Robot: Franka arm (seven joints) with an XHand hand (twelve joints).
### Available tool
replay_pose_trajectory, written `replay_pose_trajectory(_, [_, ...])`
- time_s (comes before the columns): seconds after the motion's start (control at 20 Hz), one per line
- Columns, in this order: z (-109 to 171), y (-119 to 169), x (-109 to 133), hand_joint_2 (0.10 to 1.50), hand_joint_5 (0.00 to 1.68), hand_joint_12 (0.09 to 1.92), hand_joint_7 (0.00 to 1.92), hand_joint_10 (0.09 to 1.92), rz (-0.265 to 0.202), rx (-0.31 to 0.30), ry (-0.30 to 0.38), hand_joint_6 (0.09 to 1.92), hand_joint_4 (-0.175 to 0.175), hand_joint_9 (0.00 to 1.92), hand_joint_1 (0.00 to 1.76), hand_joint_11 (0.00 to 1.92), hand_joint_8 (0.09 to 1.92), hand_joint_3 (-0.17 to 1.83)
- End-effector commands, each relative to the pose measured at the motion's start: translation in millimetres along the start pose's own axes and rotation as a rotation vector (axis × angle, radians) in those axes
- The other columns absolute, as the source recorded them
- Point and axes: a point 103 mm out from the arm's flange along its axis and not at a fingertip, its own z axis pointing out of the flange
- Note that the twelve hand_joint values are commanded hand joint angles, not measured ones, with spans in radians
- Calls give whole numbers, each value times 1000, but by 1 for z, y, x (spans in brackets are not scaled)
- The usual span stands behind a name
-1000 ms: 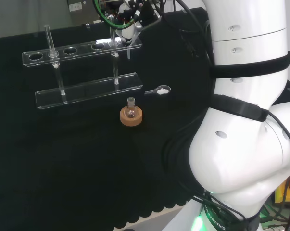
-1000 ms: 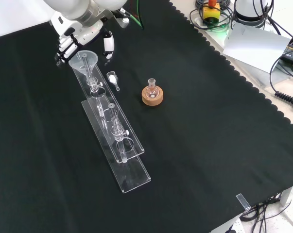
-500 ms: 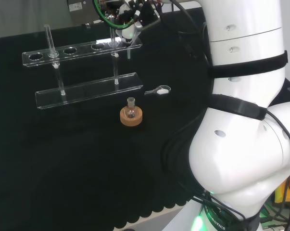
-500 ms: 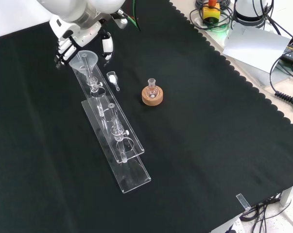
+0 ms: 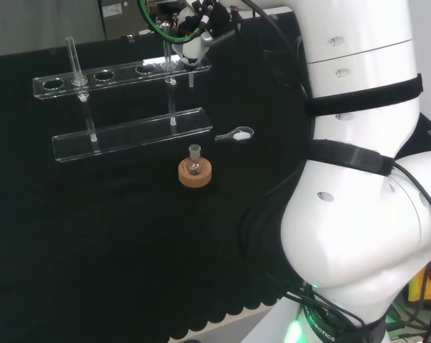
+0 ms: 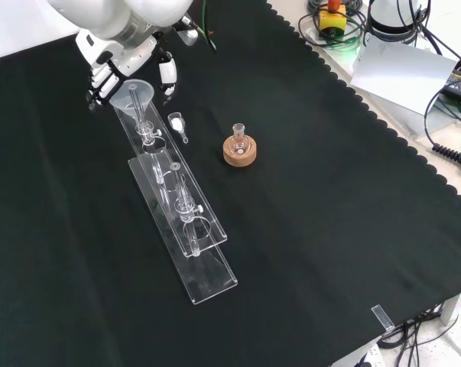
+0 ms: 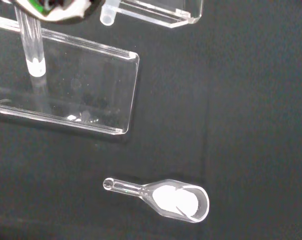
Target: Pick up the funnel from the transparent funnel stand.
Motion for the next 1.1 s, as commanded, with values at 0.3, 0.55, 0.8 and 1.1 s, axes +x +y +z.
replay_pose_trajectory(0.3, [0, -1, 1, 604, 201, 1459, 6, 774, -5, -10, -22, 87, 50, 326, 781, 348, 588, 738])
replay_pose_trajectory(0.55, [-2, -1, 2, 626, 390, 1416, 228, 614, 1, -59, -70, 87, 24, 643, 803, 329, 667, 748])
replay_pose_trajectory(0.8, [-8, -5, 0, 682, 640, 1356, 464, 499, 24, -120, -104, 255, 7, 858, 861, 383, 621, 744])
replay_pose_trajectory(1.1, [-30, -22, -12, 695, 592, 1346, 507, 471, 40, -162, -121, 582, 7, 905, 885, 403, 617, 758])
